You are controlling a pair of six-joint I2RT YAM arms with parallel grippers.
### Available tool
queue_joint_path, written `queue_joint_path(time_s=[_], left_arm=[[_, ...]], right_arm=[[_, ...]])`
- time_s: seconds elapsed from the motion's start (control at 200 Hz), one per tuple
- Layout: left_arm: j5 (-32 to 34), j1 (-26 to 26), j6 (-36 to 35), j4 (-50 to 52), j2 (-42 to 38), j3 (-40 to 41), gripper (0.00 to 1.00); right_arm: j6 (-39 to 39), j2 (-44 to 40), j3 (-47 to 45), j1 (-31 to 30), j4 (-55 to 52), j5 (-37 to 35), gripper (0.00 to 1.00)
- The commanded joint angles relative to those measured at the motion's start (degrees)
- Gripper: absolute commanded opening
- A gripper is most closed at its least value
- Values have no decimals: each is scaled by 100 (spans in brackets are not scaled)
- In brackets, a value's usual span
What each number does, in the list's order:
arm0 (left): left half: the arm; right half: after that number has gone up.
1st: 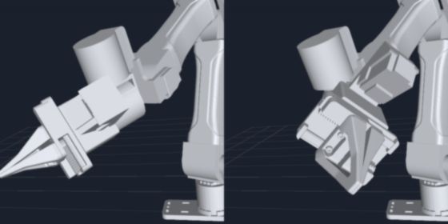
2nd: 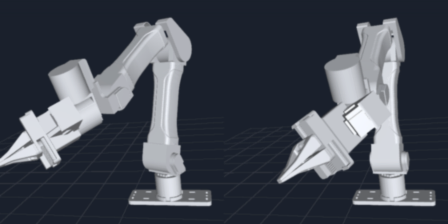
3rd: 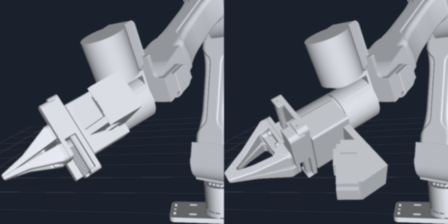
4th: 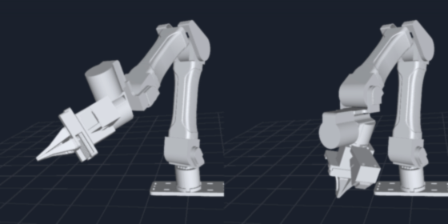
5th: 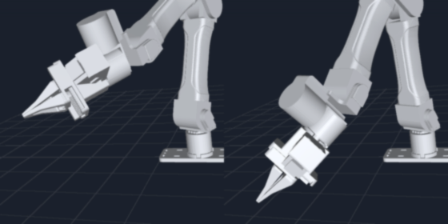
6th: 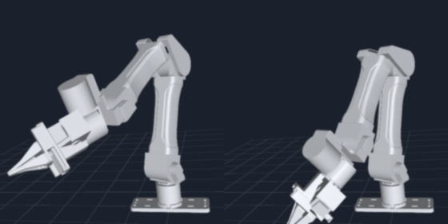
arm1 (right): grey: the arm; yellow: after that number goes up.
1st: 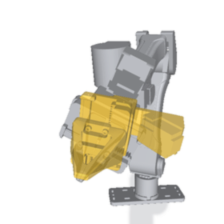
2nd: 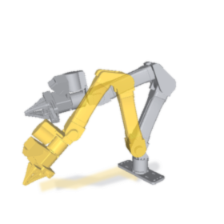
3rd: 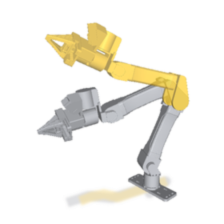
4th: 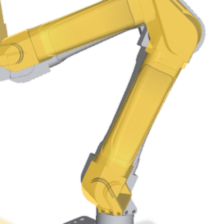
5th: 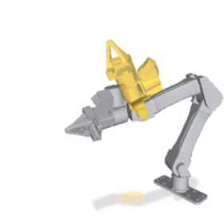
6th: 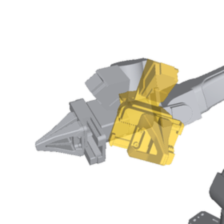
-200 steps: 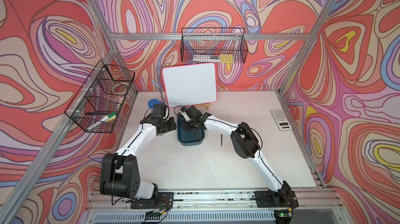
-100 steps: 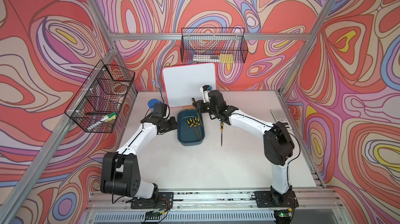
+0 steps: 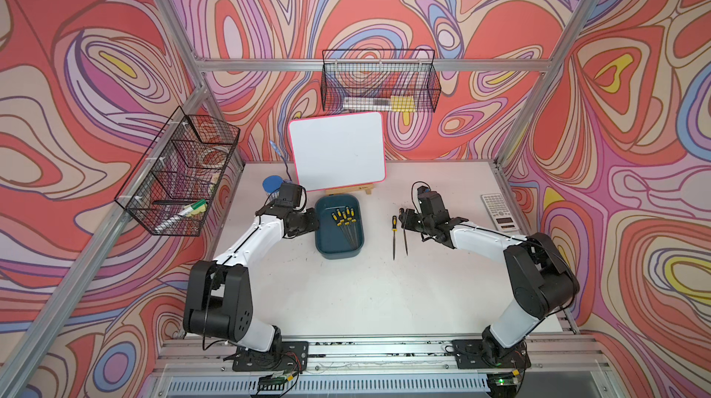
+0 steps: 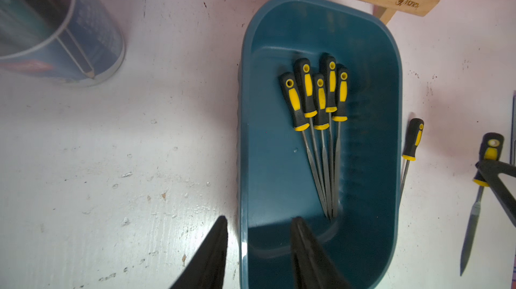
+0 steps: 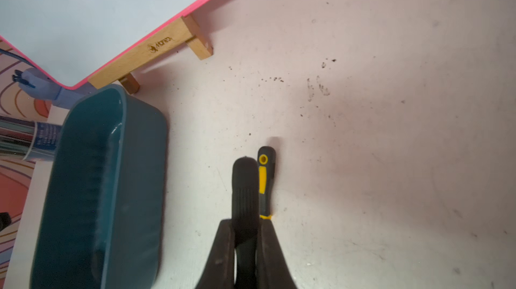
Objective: Take the file tool out of the storage box
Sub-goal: Place the file tool at the center of the board.
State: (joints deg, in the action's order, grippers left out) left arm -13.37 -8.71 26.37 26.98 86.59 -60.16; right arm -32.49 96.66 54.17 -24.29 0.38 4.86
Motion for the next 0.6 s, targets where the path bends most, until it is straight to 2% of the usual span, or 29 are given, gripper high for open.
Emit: queue_joint_path(time_s=[0.0, 0.175, 0.456, 0.531, 0.596], left_arm=[[-12, -52, -53, -48, 88, -144, 42], [38, -69, -14, -44, 22, -54, 43], [161, -69, -110, 65, -46, -5, 43], [165, -69, -99, 49, -64, 30, 43], [157, -69, -64, 4, -76, 79, 43]], right_arm=[[16, 152, 5, 71, 126, -193, 2], [23, 651, 79, 222, 387, -15, 7], [42, 1135, 252, 275, 527, 246, 9], [17, 1144, 243, 267, 535, 292, 13], [47, 1123, 243, 270, 462, 240, 22]])
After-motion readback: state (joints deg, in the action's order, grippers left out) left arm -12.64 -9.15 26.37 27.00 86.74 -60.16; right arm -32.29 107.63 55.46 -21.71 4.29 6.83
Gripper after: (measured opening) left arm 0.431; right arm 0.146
